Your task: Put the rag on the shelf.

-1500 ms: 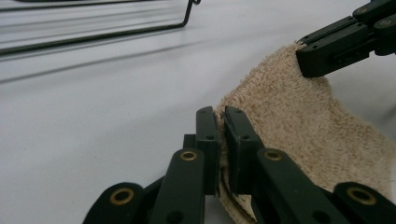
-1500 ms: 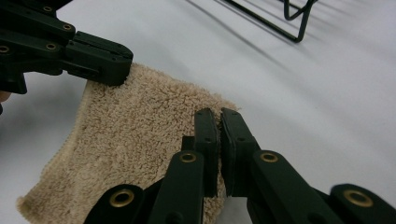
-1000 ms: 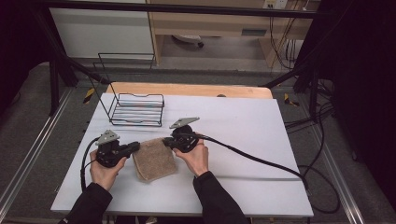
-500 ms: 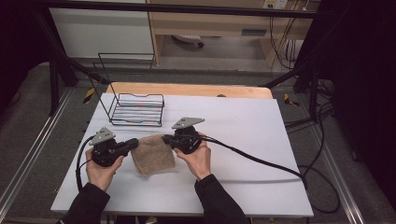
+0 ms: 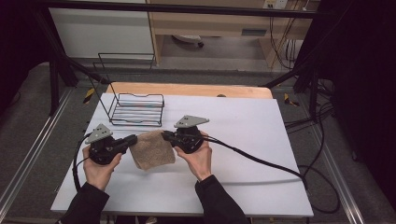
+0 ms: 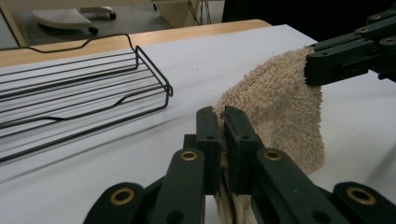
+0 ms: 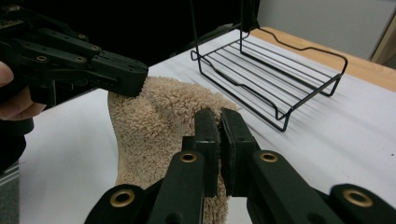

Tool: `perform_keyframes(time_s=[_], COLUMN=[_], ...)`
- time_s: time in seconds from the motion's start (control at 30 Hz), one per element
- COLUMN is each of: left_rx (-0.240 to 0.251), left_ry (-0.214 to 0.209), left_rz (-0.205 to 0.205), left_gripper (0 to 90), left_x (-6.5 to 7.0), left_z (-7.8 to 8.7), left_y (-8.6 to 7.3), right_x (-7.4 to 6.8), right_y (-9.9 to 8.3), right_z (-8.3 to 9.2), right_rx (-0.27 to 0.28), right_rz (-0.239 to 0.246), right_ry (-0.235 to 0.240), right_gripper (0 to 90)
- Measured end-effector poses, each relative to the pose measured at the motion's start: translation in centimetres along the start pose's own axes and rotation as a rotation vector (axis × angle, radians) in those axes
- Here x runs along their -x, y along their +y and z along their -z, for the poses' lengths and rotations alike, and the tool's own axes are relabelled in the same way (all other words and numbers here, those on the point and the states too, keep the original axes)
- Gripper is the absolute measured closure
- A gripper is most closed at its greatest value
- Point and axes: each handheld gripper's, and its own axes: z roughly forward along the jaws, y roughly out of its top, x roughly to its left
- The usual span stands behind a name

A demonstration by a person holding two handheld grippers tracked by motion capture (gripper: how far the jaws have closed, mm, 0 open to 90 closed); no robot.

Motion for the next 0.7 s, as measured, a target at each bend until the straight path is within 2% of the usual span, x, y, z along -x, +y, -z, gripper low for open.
perform_keyframes(time_s=[0.3,0.7], left_rx=[0.030,0.112], left_ry=[0.007,0.021], left_rz=[-0.028,-0.028], left_gripper=[84.7,84.7], left_x=[0.4,-0.2], left_z=[0.4,1.5], left_y=[1.5,3.7], right_x=[-0.1,-0.8], right_y=[0.7,2.8], right_z=[0.9,1.4], right_rx=[0.076,0.154], right_rz=[0.001,0.029], right_ry=[-0.019,-0.044], right_gripper=[86.6,86.5])
